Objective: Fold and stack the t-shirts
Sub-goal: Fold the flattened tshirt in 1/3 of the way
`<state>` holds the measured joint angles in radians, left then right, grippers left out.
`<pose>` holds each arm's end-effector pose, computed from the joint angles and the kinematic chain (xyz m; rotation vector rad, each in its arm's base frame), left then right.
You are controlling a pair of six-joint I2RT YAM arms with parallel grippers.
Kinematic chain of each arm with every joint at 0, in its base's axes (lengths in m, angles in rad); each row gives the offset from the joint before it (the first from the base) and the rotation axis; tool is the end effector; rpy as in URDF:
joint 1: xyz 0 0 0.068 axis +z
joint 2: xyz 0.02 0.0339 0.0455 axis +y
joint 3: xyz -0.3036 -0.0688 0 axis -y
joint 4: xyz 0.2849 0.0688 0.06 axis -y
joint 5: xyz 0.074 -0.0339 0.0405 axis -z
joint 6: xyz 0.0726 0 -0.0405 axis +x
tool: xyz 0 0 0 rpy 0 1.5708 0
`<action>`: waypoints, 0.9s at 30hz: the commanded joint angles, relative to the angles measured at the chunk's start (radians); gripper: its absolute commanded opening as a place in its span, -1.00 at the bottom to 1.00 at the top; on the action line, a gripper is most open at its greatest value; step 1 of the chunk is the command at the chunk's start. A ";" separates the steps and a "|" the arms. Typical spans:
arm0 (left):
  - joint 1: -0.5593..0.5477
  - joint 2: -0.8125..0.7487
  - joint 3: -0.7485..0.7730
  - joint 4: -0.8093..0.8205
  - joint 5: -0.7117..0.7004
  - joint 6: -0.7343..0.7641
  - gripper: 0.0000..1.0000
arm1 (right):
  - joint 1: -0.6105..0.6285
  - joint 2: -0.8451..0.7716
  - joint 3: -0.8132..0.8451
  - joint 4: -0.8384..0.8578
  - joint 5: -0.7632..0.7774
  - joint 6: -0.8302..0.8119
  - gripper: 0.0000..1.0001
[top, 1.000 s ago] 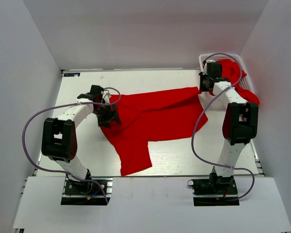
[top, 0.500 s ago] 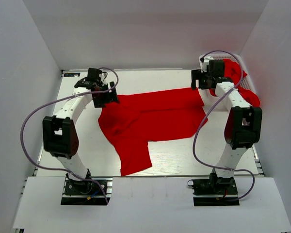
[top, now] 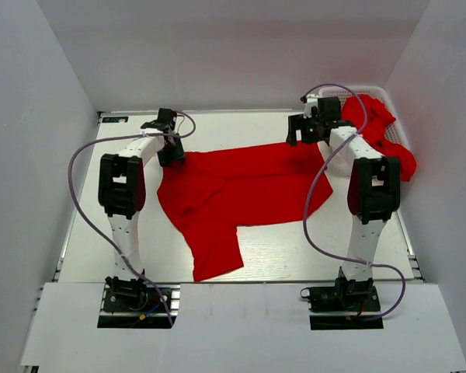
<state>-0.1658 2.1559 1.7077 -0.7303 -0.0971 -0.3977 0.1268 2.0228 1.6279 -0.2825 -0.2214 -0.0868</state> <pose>0.5203 -0.0799 0.1621 -0.3430 2.7168 -0.0235 0.5451 0.0856 0.2416 -0.3572 2.2138 0.2703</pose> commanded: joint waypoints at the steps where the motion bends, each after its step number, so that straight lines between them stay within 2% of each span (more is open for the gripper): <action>1: 0.002 0.041 0.070 0.014 -0.030 0.002 0.07 | 0.004 0.053 0.058 0.011 -0.010 0.018 0.81; 2: 0.002 0.059 0.087 -0.003 -0.030 0.002 -0.12 | 0.004 0.060 0.062 0.017 -0.007 0.021 0.81; 3: 0.011 0.077 0.124 -0.014 -0.042 0.002 -0.65 | 0.004 0.085 0.064 0.017 -0.006 0.025 0.81; 4: 0.011 0.108 0.141 -0.024 -0.056 0.002 -0.92 | 0.004 0.091 0.072 0.019 0.002 0.030 0.81; 5: 0.011 0.117 0.157 -0.035 -0.090 -0.010 -1.00 | 0.004 0.111 0.084 0.011 0.010 0.030 0.81; 11: 0.041 0.117 0.216 0.034 -0.150 0.000 -1.00 | -0.003 0.215 0.150 -0.014 0.062 0.073 0.81; 15: 0.064 0.199 0.309 0.052 -0.161 0.025 -1.00 | -0.004 0.278 0.200 -0.014 0.096 0.122 0.81; 20: 0.090 0.318 0.400 0.138 -0.095 0.124 -1.00 | -0.007 0.410 0.412 -0.131 0.140 0.147 0.81; 23: 0.100 0.355 0.461 0.176 -0.052 0.146 -1.00 | -0.007 0.444 0.463 -0.152 0.136 0.144 0.81; 25: 0.100 0.393 0.536 0.177 -0.035 0.146 -0.88 | -0.006 0.445 0.474 -0.149 0.134 0.147 0.81; 26: 0.100 0.406 0.564 0.167 -0.026 0.146 -0.54 | -0.006 0.442 0.472 -0.139 0.129 0.144 0.81; 27: 0.110 0.406 0.588 0.167 0.000 0.146 -0.32 | -0.006 0.439 0.475 -0.127 0.114 0.136 0.81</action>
<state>-0.0727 2.5488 2.2269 -0.5812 -0.1543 -0.2733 0.1287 2.4531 2.0644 -0.3824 -0.1078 0.0463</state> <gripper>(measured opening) 0.278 0.904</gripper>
